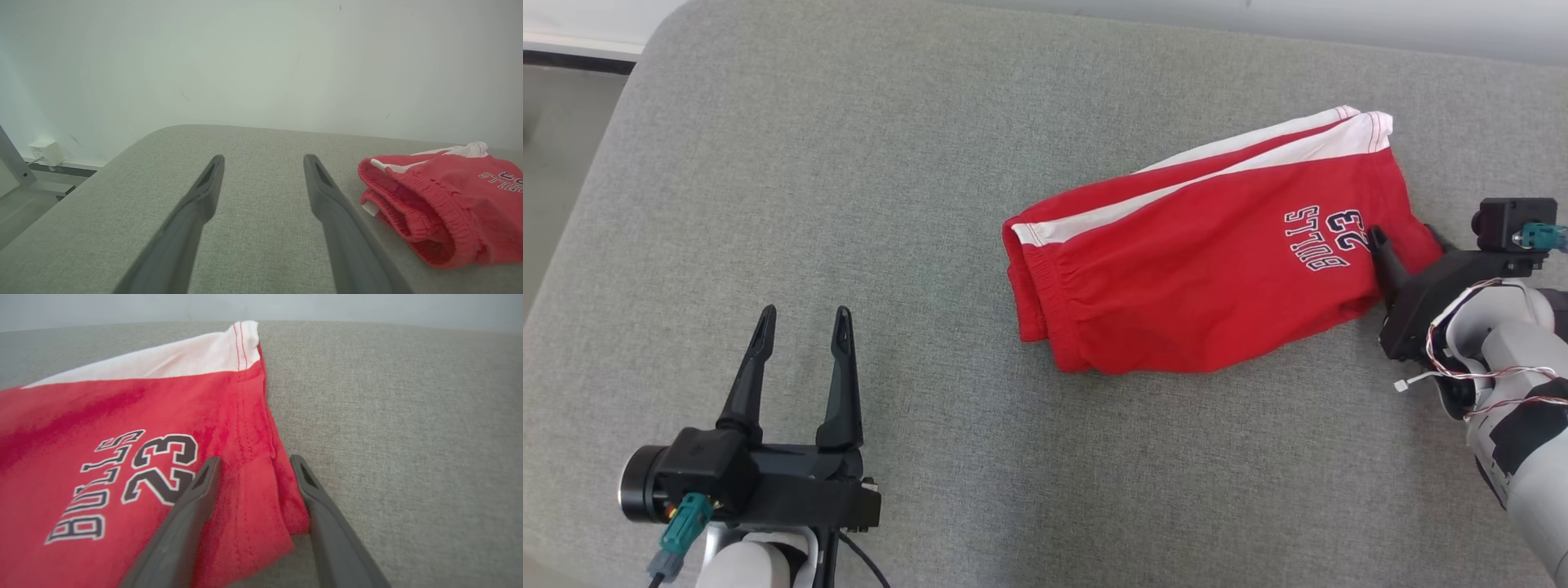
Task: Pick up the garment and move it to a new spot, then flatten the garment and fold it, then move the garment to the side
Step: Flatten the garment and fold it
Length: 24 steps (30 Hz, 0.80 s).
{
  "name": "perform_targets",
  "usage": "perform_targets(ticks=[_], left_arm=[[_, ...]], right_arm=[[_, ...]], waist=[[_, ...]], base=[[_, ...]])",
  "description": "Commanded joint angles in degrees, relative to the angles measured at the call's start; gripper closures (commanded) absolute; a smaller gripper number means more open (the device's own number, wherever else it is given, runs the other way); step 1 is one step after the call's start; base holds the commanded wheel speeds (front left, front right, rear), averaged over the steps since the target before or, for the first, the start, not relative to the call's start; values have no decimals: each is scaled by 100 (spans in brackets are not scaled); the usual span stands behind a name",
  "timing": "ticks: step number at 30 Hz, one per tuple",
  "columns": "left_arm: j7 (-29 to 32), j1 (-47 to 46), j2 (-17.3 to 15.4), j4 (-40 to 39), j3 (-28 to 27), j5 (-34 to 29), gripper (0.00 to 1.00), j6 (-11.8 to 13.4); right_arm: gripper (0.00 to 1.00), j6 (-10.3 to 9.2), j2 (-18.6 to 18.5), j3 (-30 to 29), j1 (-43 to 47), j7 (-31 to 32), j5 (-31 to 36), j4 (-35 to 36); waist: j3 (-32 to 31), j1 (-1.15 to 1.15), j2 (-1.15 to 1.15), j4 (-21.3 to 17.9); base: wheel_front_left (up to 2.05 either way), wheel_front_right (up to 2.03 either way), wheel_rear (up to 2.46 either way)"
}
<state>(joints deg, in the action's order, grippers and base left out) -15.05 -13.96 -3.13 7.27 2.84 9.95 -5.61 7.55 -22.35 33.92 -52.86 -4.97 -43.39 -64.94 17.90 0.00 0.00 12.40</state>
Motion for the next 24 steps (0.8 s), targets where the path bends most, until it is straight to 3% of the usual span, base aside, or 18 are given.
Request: perform_targets(ticks=[1, 12, 24], left_arm=[[-16, 80, 24, -8, -33, -40, 0, -22], [-16, 338, 26, 14, -140, 30, 0, -18], [-16, 808, 26, 11, -403, -114, 0, -79]], right_arm=[[100, -16, 41, 57, 54, 72, -97, 41], [100, -16, -87, 201, 394, -441, -506, 485], [100, -16, -788, 75, 2232, -878, -1354, 1510]], waist=[[-9, 0, 0, 3], [-404, 0, 0, -315], [-895, 0, 0, -840]], base=[[0, 0, 0], [0, 0, 0], [0, 0, 0]])
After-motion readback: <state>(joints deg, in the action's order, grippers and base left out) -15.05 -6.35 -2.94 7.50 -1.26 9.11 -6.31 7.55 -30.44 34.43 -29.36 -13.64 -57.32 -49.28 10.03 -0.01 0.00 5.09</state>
